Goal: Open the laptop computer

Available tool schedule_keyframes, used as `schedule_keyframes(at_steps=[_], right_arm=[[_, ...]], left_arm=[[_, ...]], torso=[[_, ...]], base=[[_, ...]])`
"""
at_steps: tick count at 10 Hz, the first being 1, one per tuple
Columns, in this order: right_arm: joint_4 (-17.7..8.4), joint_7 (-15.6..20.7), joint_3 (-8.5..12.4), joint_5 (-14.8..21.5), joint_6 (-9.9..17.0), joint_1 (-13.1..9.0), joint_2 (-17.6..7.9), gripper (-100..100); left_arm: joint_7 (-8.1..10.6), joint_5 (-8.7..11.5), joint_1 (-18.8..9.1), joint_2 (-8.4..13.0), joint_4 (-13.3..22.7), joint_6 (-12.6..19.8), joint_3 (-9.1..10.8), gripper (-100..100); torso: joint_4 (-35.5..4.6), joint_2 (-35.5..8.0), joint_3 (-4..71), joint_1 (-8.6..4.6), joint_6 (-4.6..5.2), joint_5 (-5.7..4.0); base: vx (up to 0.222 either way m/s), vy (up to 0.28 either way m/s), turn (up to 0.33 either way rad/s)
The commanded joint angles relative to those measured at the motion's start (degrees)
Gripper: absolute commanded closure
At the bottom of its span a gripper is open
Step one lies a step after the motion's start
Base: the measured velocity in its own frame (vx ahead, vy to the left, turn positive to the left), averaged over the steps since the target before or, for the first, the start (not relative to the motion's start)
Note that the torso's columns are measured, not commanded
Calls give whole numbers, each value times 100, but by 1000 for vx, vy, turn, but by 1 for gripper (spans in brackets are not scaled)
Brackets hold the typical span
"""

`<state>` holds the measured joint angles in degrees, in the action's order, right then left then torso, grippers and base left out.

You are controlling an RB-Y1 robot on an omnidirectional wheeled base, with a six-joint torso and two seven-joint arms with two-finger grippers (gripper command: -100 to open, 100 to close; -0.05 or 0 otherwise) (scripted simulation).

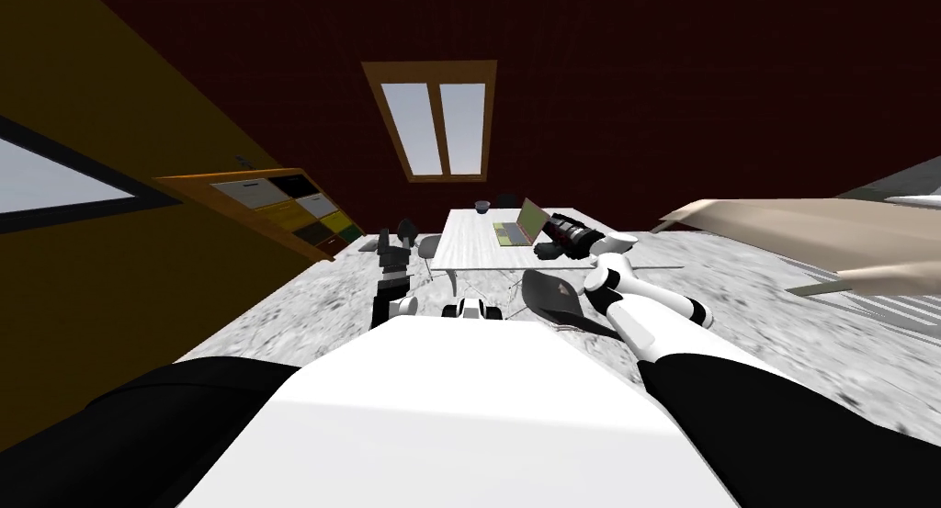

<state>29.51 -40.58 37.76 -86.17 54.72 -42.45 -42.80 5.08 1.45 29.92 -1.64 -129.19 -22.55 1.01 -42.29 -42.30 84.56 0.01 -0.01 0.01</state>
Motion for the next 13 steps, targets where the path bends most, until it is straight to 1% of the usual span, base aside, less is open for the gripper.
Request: schedule_keyframes(at_steps=[1, 2, 4, 6, 8, 9, 10, 11, 12, 13], right_arm=[[-510, -251, 106, -346, 410, -211, -138, -100], [-558, -251, 106, -346, 410, -211, -138, -100], [-883, -373, 163, -539, 625, -331, -224, -100], [-1063, -443, 194, -645, 745, -395, -277, -100], [-1081, -443, 194, -647, 743, -406, -280, -100], [-1110, -459, 214, -635, 597, -442, -304, -100], [-1100, -437, 209, -644, 677, -419, -283, -100], [-1100, -437, 210, -644, 654, -422, -281, 100], [-993, -239, 120, -477, 547, -435, -272, 100], [-939, -139, 76, -394, 492, -441, -268, 100]], left_arm=[[0, 0, 0, 0, 0, 0, 0, 0], [0, 0, 0, 0, 0, 0, 0, 0], [0, 0, 0, 0, 0, 0, 0, 0], [0, 0, 0, 0, 0, 0, 0, 0], [0, 0, 0, 0, 0, 0, 0, 0], [0, 0, 0, 0, 0, 0, 0, 0], [0, 0, 0, 0, 0, 0, -1, 0], [0, 0, 1, 0, 0, 0, 0, 0], [0, 0, 0, -1, 0, 0, 0, 0], [0, 0, 0, -1, 0, 0, -1, 0]], torso=[[0, 1, 0, -10, 0, -3], [2, 4, 2, -11, 1, -5], [1, 0, 0, 7, 0, 1], [0, 0, 0, 1, 1, -1], [1, 1, 1, 1, 2, -1], [1, 0, 0, 7, 1, 1], [2, 7, 4, 8, -7, 2], [2, 3, 2, 2, 5, 0], [0, -2, -1, -1, 3, -1], [17, 17, 10, -4, -4, -14]], base=[[19, -93, 146], [17, -68, 36], [6, -55, 54], [8, -53, 64], [3, -29, 12], [18, -14, 203], [12, -11, 63], [0, 0, 0], [-9, 54, 25], [-32, 98, 14]])
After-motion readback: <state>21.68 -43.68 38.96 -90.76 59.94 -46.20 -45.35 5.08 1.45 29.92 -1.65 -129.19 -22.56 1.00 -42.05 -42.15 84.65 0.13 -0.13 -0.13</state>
